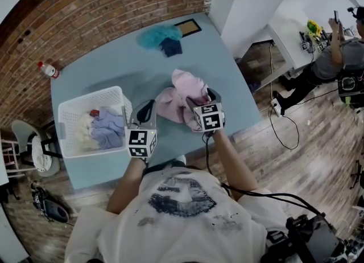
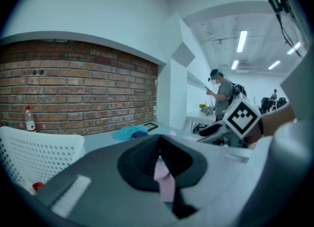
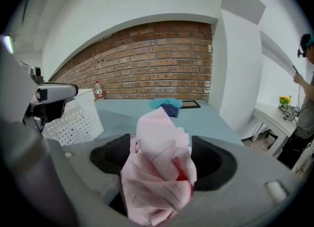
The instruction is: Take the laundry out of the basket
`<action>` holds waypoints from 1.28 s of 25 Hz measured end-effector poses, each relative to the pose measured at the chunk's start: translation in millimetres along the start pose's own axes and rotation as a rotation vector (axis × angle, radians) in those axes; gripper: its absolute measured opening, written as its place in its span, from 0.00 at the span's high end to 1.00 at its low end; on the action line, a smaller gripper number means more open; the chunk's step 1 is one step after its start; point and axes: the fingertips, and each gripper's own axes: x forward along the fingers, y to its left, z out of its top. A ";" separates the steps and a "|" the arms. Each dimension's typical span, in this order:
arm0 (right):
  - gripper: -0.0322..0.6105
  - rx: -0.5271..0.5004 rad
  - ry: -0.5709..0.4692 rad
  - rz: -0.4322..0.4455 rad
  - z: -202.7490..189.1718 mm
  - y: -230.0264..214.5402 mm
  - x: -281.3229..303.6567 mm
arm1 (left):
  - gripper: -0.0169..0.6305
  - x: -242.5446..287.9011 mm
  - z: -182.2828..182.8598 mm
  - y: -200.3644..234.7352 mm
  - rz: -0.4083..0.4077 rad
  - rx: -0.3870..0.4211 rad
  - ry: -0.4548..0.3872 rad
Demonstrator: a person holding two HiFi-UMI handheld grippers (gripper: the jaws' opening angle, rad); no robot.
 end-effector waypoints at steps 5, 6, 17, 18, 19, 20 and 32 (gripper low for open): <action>0.35 0.002 -0.051 0.023 16.4 9.9 -20.0 | 0.99 -3.8 7.1 -4.1 -0.014 0.007 -0.010; 0.35 0.002 -0.067 0.026 20.7 12.2 -24.9 | 0.99 -4.3 8.4 -4.8 -0.016 0.008 -0.011; 0.55 0.038 -0.282 0.005 74.1 26.8 -91.5 | 0.99 -18.1 40.1 -5.2 -0.025 0.011 -0.068; 0.59 0.039 -0.293 -0.006 76.9 26.1 -96.4 | 0.99 -19.2 43.3 -5.3 -0.026 0.013 -0.074; 0.62 0.040 -0.305 -0.016 79.5 25.4 -101.0 | 0.99 -20.2 46.4 -5.4 -0.028 0.014 -0.081; 0.67 0.043 -0.315 -0.024 81.6 24.8 -105.1 | 0.99 -21.1 49.1 -5.5 -0.029 0.014 -0.086; 0.95 0.057 -0.315 -0.034 76.2 30.5 -112.5 | 0.99 -22.3 52.7 -6.3 -0.031 0.025 -0.082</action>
